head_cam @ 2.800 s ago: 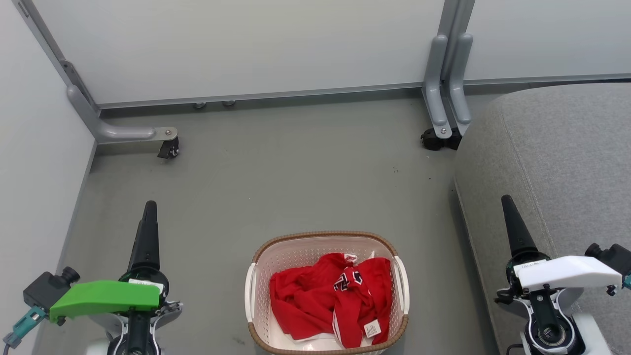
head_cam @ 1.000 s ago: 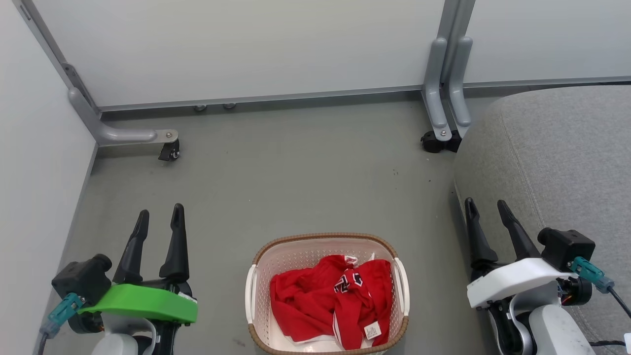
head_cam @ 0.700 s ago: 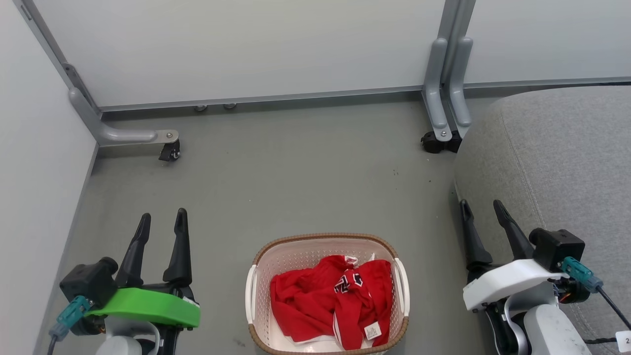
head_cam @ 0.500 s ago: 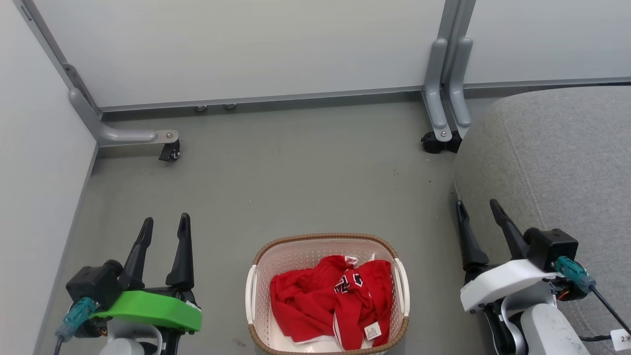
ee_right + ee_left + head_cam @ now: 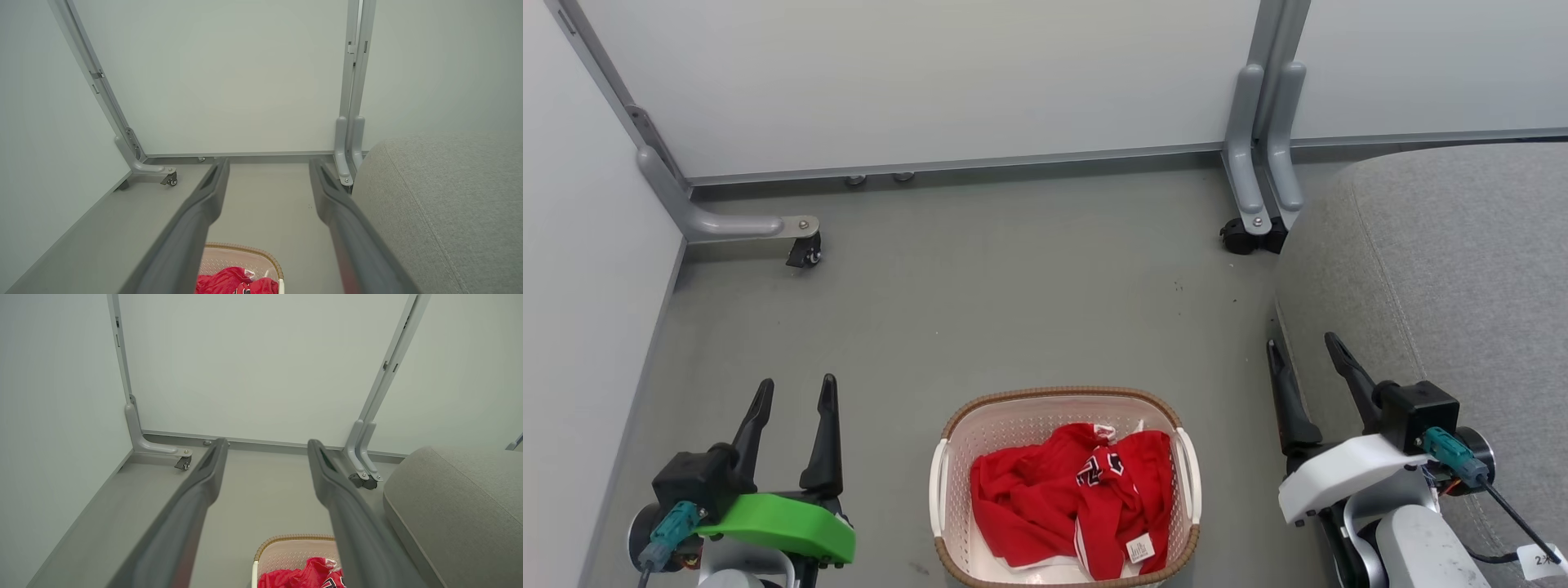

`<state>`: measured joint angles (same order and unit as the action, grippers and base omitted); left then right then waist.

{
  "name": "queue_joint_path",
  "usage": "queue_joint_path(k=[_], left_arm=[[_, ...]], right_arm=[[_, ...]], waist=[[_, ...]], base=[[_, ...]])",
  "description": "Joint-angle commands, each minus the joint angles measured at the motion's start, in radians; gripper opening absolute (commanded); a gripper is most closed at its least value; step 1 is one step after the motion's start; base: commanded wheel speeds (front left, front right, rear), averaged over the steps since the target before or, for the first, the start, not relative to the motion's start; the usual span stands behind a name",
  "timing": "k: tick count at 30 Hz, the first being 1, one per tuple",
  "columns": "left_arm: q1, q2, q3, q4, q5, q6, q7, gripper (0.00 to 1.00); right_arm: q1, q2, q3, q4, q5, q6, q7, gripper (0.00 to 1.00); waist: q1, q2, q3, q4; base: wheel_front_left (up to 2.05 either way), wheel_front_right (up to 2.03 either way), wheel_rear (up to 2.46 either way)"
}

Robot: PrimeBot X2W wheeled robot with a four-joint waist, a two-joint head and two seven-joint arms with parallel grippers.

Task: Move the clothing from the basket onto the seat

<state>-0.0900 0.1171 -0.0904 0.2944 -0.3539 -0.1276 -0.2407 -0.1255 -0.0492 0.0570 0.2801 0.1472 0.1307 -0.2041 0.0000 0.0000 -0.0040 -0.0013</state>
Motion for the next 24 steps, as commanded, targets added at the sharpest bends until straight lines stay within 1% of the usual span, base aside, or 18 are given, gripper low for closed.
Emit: queue_joint_path(k=[1, 11, 24], left_arm=[[-0.012, 0.001, 0.006, 0.006, 0.027, -0.005, -0.009, 1.00], [-0.017, -0.012, 0.026, 0.037, 0.102, -0.005, -0.028, 1.00], [-0.022, -0.021, 0.039, 0.059, 0.075, -0.005, -0.025, 1.00]], right_arm=[[-0.010, -0.002, 0.004, 0.001, -0.020, 0.000, -0.007, 1.00], [-0.007, -0.002, 0.012, 0.011, -0.060, 0.000, -0.016, 1.00], [-0.005, -0.002, 0.014, 0.014, -0.031, 0.000, -0.017, 1.00]], waist=[[0.0000, 0.0000, 0.000, 0.000], [0.0000, 0.0000, 0.000, 0.000], [0.0000, 0.0000, 0.003, 0.003]], base=[[0.00, 0.00, 0.00], [0.00, 0.00, 0.00], [0.00, 0.00, 0.00]])
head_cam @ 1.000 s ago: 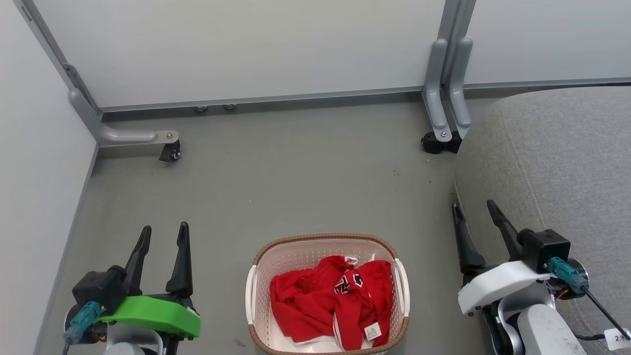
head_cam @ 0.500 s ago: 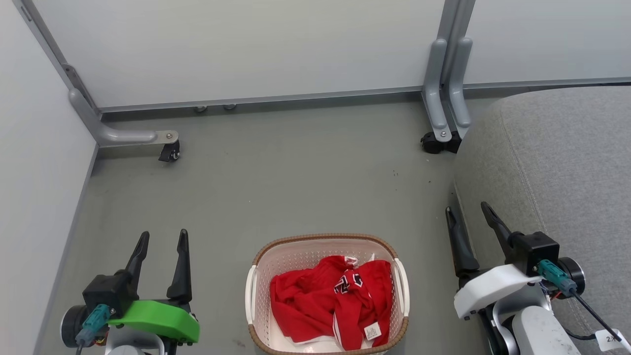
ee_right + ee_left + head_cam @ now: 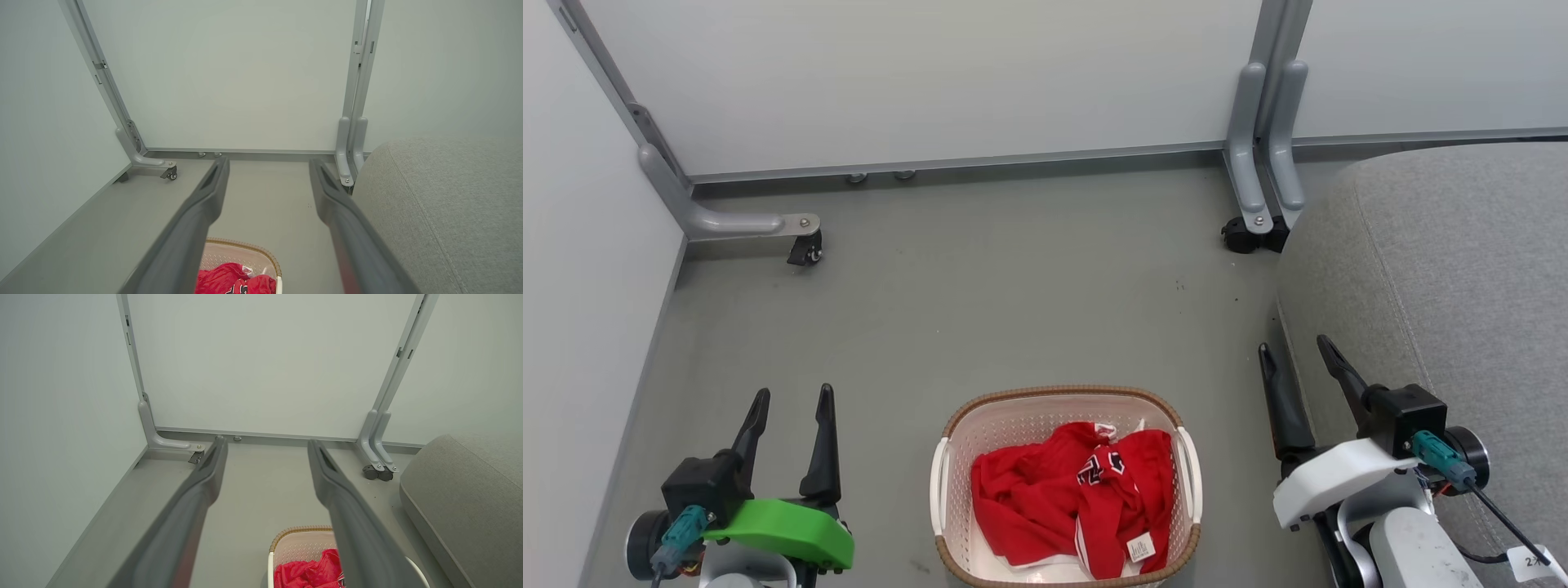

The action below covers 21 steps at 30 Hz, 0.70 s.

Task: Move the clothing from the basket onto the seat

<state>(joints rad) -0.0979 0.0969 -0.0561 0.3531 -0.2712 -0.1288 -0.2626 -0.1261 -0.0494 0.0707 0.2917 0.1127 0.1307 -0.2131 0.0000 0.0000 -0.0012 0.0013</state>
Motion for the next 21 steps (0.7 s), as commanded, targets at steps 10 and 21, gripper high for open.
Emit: queue_joint_path(k=[10, 21], left_arm=[[-0.018, -0.002, 0.010, 0.008, 0.005, -0.004, -0.003, 1.00], [-0.136, -0.007, -0.099, 0.051, 0.008, -0.004, -0.003, 1.00]], right_arm=[[-0.012, -0.002, 0.000, -0.002, 0.006, 0.000, -0.007, 1.00], [-0.100, -0.002, 0.004, -0.062, 0.010, 0.000, -0.001, 1.00]], waist=[[0.0000, 0.0000, 0.006, -0.001], [0.0000, 0.0000, 0.146, -0.016]], base=[[0.00, 0.00, 0.00], [0.00, 0.00, 0.00]])
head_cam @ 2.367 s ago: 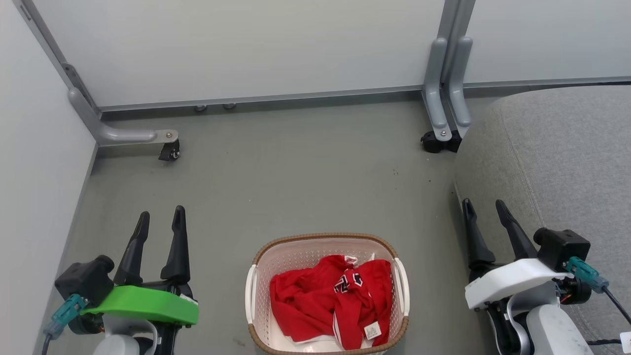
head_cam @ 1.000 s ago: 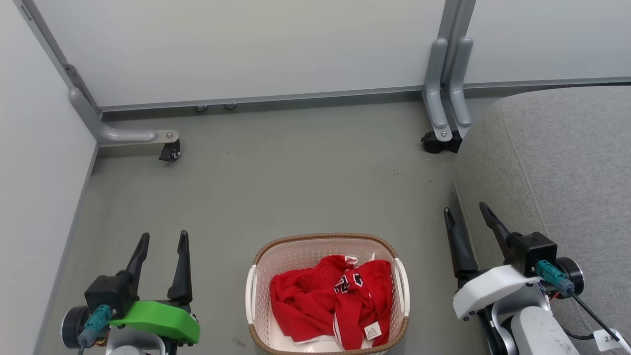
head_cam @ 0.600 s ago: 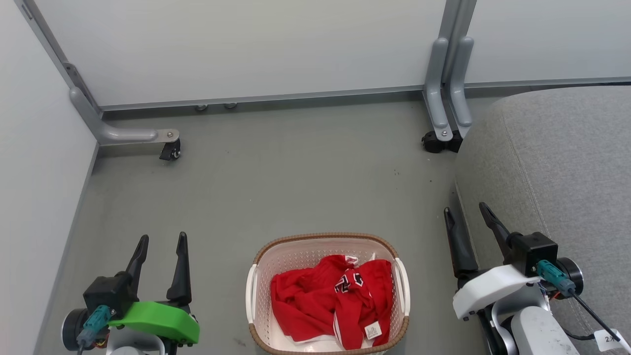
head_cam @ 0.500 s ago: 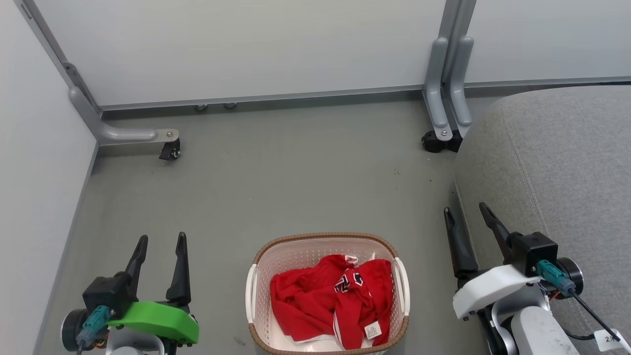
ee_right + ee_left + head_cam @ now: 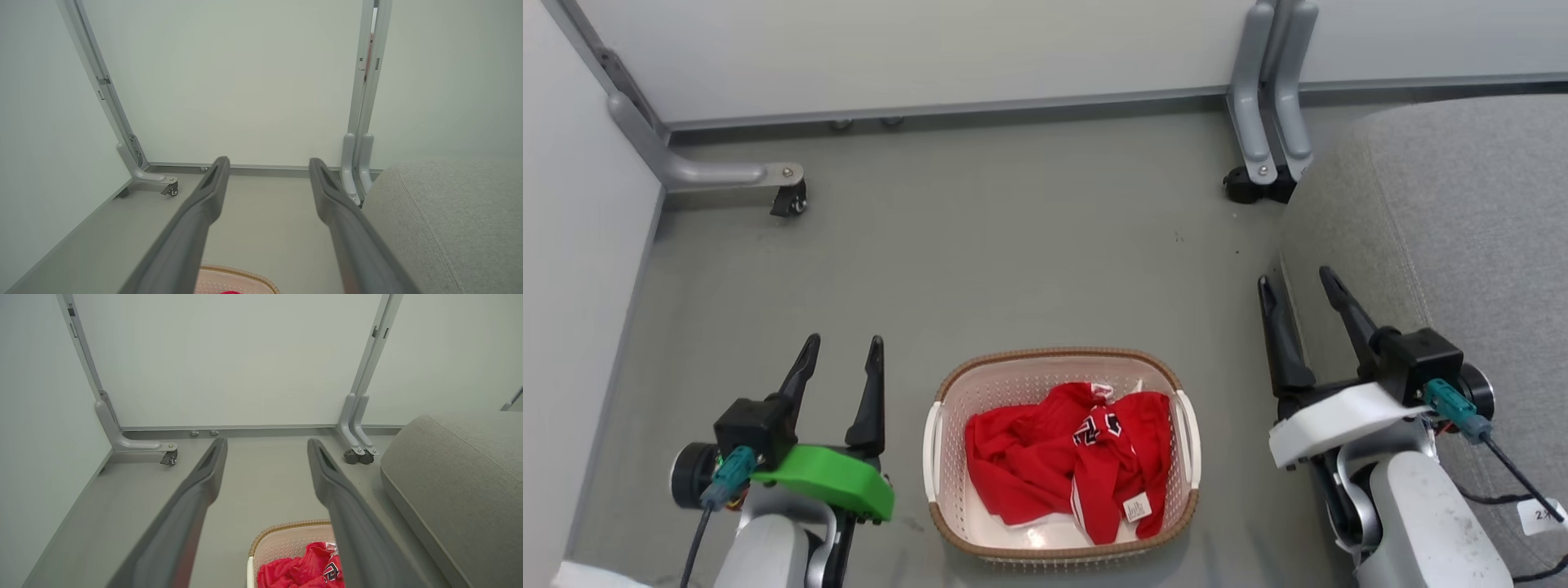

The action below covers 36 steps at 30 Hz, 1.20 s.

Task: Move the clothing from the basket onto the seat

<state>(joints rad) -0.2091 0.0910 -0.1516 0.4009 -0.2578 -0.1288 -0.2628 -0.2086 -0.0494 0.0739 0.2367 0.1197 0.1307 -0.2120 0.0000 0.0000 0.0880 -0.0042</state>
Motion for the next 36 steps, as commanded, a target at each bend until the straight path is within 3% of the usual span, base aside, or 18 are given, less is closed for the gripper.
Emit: queue_joint_path(k=[1, 9, 20, 36], left_arm=[[-0.040, -0.003, -0.017, 0.015, -0.006, -0.004, -0.003, 1.00], [-0.238, -0.020, -0.142, 0.132, -0.024, -0.004, -0.002, 1.00], [-0.512, -0.033, -0.371, 0.395, -0.048, -0.004, -0.001, 1.00], [-0.778, -0.027, -0.617, 0.753, -0.010, -0.003, 0.094, 1.00]], right_arm=[[-0.028, -0.002, 0.001, -0.012, 0.002, 0.000, -0.004, 1.00], [-0.146, -0.002, 0.015, -0.085, -0.001, 0.000, -0.009, 1.00], [-0.285, -0.001, 0.008, -0.180, 0.008, 0.000, -0.023, 1.00], [-0.366, -0.001, 0.031, -0.253, 0.051, 0.000, -0.049, 1.00]], waist=[[0.0000, 0.0000, 0.073, -0.012], [0.0000, 0.0000, 0.278, -0.044], [0.0000, 0.0000, 0.547, -0.098], [0.0000, 0.0000, 0.798, -0.179]], base=[[0.00, 0.00, 0.00], [0.00, 0.00, 0.00], [0.00, 0.00, 0.00], [0.00, 0.00, 0.00]])
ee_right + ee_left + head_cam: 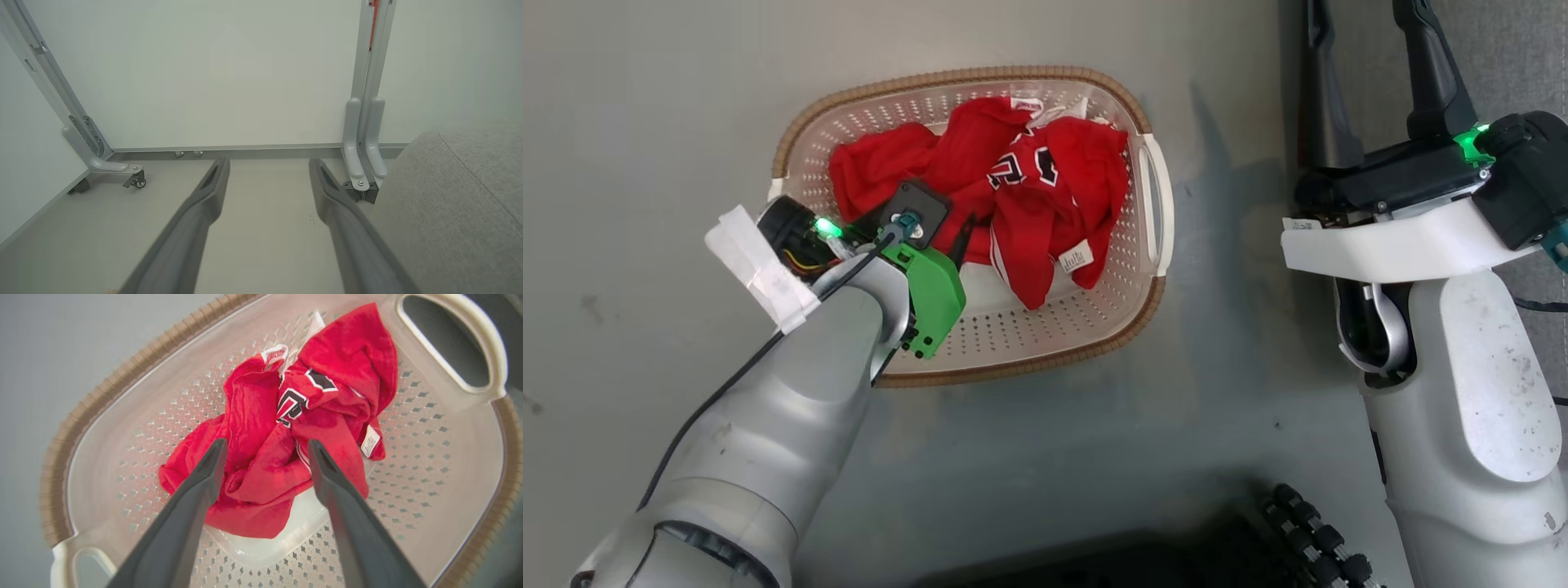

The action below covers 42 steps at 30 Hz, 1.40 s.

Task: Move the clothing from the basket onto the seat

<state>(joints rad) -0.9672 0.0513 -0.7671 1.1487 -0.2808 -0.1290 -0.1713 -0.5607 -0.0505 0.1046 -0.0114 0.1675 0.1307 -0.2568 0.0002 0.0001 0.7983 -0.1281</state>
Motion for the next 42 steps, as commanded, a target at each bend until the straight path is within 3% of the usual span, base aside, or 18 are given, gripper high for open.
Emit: queue_joint_path(k=[1, 8, 23, 35, 36, 37, 38, 42], left_arm=[[-0.030, 0.014, -0.013, 0.019, 0.017, -0.003, 0.009, 1.00], [-0.102, 0.040, -0.074, 0.086, 0.058, -0.002, 0.048, 1.00], [-0.166, 0.083, -0.180, 0.130, 0.146, 0.072, 0.156, 1.00], [-0.179, 0.096, -0.208, 0.138, 0.134, 0.051, 0.302, 1.00], [-0.178, 0.096, -0.204, 0.139, 0.124, 0.048, 0.320, 0.48], [-0.178, 0.097, -0.204, 0.139, 0.122, 0.046, 0.333, 0.30], [-0.179, 0.097, -0.203, 0.139, 0.121, 0.044, 0.347, 0.00], [-0.182, 0.099, -0.215, 0.140, 0.127, 0.052, 0.366, 0.00]], right_arm=[[-0.016, 0.000, 0.003, -0.008, 0.010, 0.000, -0.006, 1.00], [-0.023, 0.000, 0.017, -0.017, 0.051, 0.000, -0.009, 1.00], [0.000, 0.000, 0.042, -0.034, 0.126, 0.000, -0.009, 1.00], [-0.018, 0.000, 0.061, -0.027, 0.154, 0.000, -0.009, 1.00], [-0.019, 0.000, 0.060, -0.028, 0.156, 0.000, -0.009, 1.00], [-0.020, 0.000, 0.060, -0.029, 0.155, 0.000, -0.009, 1.00], [-0.021, 0.000, 0.059, -0.030, 0.154, 0.000, -0.009, 1.00], [-0.023, 0.000, 0.054, -0.034, 0.147, 0.000, -0.009, 1.00]], waist=[[-0.0002, -0.0001, 0.099, -0.062], [-0.0002, -0.0001, 0.156, -0.099], [-0.0002, -0.0001, 0.199, -0.153], [-0.0002, -0.0001, 0.209, -0.170], [-0.0002, -0.0001, 0.209, -0.171], [-0.0002, -0.0001, 0.209, -0.171], [-0.0002, -0.0001, 0.209, -0.172], [-0.0002, -0.0001, 0.206, -0.173]], base=[[0.00, 0.00, 0.00], [0.00, 0.00, 0.00], [0.00, 0.00, 0.00], [0.00, 0.00, 0.00], [0.00, 0.00, 0.00], [0.00, 0.00, 0.00], [0.00, 0.00, 0.00], [0.00, 0.00, 0.00]])
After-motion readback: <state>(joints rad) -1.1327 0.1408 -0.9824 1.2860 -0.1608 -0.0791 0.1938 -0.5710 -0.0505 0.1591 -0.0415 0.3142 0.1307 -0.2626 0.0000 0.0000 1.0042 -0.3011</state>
